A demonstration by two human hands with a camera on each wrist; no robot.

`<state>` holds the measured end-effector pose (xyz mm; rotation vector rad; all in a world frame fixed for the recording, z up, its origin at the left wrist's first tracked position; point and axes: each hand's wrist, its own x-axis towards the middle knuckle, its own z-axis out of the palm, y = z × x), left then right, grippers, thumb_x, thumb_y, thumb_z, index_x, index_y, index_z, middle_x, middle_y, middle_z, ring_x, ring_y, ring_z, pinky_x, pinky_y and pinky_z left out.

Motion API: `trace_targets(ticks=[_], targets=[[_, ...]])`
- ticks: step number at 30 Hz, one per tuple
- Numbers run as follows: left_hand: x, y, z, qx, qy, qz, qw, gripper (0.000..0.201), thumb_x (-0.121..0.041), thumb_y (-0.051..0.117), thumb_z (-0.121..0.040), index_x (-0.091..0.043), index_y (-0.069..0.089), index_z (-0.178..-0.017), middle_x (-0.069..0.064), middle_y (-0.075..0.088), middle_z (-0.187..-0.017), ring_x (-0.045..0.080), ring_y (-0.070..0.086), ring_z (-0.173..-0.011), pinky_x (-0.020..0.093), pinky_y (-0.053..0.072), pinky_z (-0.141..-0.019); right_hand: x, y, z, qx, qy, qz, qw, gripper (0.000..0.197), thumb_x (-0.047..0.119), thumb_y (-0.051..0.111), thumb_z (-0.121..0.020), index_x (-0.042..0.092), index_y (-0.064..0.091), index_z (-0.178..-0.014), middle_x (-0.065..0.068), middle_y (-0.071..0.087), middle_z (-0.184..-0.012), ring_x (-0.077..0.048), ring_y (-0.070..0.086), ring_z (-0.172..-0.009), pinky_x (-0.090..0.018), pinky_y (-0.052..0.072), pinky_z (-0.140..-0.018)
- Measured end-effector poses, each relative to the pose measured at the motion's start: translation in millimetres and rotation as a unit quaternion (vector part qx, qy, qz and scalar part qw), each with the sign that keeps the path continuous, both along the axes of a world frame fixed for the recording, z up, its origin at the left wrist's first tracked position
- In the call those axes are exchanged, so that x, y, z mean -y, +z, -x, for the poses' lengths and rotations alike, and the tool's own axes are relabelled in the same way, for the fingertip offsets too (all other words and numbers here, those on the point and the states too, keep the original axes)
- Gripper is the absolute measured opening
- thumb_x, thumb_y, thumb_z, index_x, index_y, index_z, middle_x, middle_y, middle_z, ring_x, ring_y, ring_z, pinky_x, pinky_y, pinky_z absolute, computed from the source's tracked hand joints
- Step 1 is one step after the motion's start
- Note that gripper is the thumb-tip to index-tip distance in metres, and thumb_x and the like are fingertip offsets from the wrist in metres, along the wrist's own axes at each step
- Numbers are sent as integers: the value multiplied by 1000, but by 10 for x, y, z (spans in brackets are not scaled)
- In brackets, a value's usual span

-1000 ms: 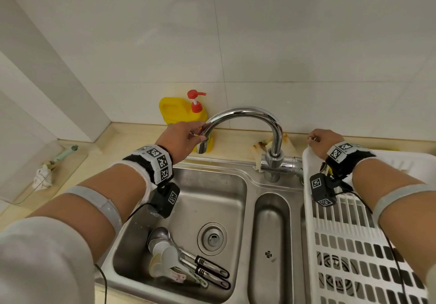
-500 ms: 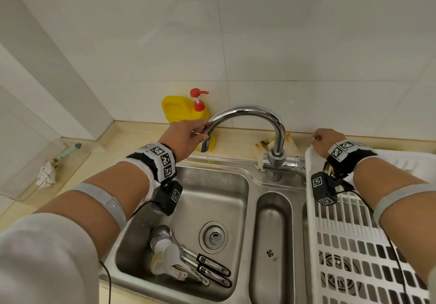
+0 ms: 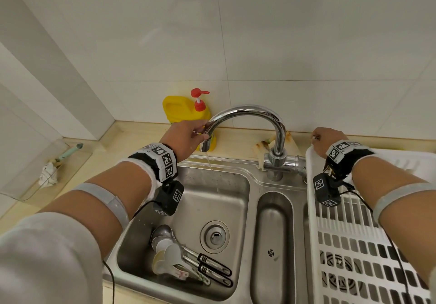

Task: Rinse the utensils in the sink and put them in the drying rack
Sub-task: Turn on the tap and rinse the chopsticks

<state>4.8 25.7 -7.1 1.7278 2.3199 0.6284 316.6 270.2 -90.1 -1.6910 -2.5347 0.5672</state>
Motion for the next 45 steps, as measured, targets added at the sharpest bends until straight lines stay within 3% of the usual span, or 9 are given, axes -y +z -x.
trace_targets(ticks=[4, 12, 16, 20, 23, 29, 34, 40, 45], targets=[[-7, -28, 16, 1, 10, -1, 1000, 31, -30, 61, -97, -27, 63, -128, -7, 68, -97, 17, 62, -86, 26, 40, -78, 5, 7, 0, 15, 11, -17, 1000, 22, 21, 42, -102, 17, 60, -114, -11, 64, -116, -25, 51, -90, -32, 42, -78], [5, 18, -25, -5, -2, -5, 1000, 15, -26, 61, -96, -29, 66, -110, -12, 62, -82, 19, 61, -77, 27, 40, -70, 37, 0, 4, 8, -6, -14, 1000, 20, 25, 43, -101, 22, 58, -114, -7, 65, -111, -25, 54, -90, -36, 49, -83], [8, 10, -31, -5, 3, -7, 1000, 21, -27, 61, -96, -28, 66, -117, -9, 62, -87, 19, 62, -79, 26, 40, -73, 68, 10, 17, 4, -14, -9, 1000, 23, 25, 42, -101, 21, 57, -118, -6, 62, -105, -26, 56, -90, -38, 51, -84], [21, 19, -62, 6, 13, 1, 1000, 28, -27, 61, -96, -30, 65, -124, -7, 64, -94, 20, 64, -85, 27, 42, -76, 81, 41, 10, 0, -31, 8, 1000, 27, 26, 43, -102, 14, 56, -122, -13, 63, -112, -26, 53, -89, -33, 46, -79], [34, 23, -74, 16, 16, 5, 1000, 28, -27, 61, -96, -31, 64, -124, -7, 66, -97, 21, 65, -87, 28, 45, -77, 116, 85, -30, -23, -71, 18, 997, 32, 30, 50, -100, 9, 47, -124, -14, 58, -103, -30, 55, -87, -33, 44, -74], [100, 56, -117, 18, 11, 12, 1000, 31, -28, 62, -96, -30, 64, -127, -5, 67, -97, 19, 63, -87, 28, 44, -78, 302, 227, -95, -99, -65, -45, 992, 37, 23, 57, -92, 10, 48, -126, -19, 60, -120, -38, 56, -111, -41, 46, -91], [173, 87, -181, 42, 13, 22, 999, 33, -29, 62, -96, -30, 64, -129, -5, 73, -102, 22, 68, -92, 37, 52, -88, 640, 490, 50, -123, -6, -40, 992, 16, 21, 49, -95, 17, 60, -106, -2, 64, -100, -24, 57, -92, -31, 43, -79], [382, -11, -223, 78, 28, 27, 996, 52, -29, 63, -95, -29, 49, -145, -5, 61, -118, 15, 63, -100, 28, 45, -92, 1250, 641, 407, -103, 126, 39, 986, 17, 26, 53, -93, 21, 68, -88, 3, 71, -87, -19, 67, -85, -35, 54, -82], [825, -334, 29, 25, 64, 92, 993, 26, -26, 63, -93, -21, 65, -118, -1, 60, -108, 20, 62, -96, 36, 49, -94, 1834, 473, 868, -45, 264, 102, 958, 19, 26, 55, -94, 15, 70, -97, 1, 69, -95, -17, 64, -87, -34, 53, -87]])
